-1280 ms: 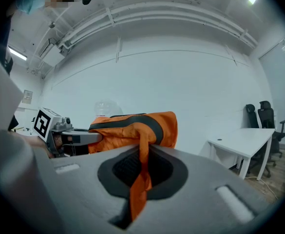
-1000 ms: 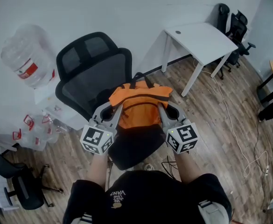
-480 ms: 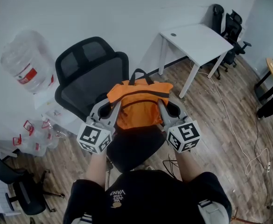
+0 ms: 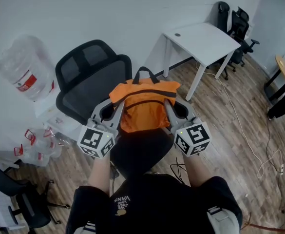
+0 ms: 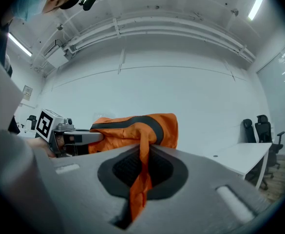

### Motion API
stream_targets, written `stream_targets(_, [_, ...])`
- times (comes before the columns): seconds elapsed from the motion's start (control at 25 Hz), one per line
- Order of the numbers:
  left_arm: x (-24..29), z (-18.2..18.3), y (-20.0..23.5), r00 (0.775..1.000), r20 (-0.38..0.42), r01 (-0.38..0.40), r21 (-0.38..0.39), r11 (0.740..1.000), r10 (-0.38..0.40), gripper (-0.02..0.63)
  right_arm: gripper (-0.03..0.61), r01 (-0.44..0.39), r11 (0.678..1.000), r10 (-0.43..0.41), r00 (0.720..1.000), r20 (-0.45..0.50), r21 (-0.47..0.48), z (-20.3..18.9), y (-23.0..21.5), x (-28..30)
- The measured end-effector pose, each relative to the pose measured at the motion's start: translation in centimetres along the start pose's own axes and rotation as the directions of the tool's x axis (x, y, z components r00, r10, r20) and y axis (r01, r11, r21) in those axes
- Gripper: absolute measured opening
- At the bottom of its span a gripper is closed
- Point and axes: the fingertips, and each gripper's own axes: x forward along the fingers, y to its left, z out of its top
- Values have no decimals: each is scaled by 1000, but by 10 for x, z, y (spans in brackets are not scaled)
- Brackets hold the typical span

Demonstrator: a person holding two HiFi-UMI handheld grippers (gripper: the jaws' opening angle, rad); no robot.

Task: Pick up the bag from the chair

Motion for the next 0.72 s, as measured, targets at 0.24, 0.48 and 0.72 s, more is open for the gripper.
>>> stream_targets(0.24, [2,4,1,1000,6,9,5,1000,-9,35,0,10,1000,-10,1000,7,-8,4,-1,1])
stream_targets(0.48, [3,3,2,1000,4,12,2,1000,-12,35,0,21,1000,-21,1000,0,-19,3,-2,4])
stream_targets(0.72, [4,3,6,1000,3,14,2,1000,-14,35,0,21,1000,-21,1000,-5,-23,3,-1,8])
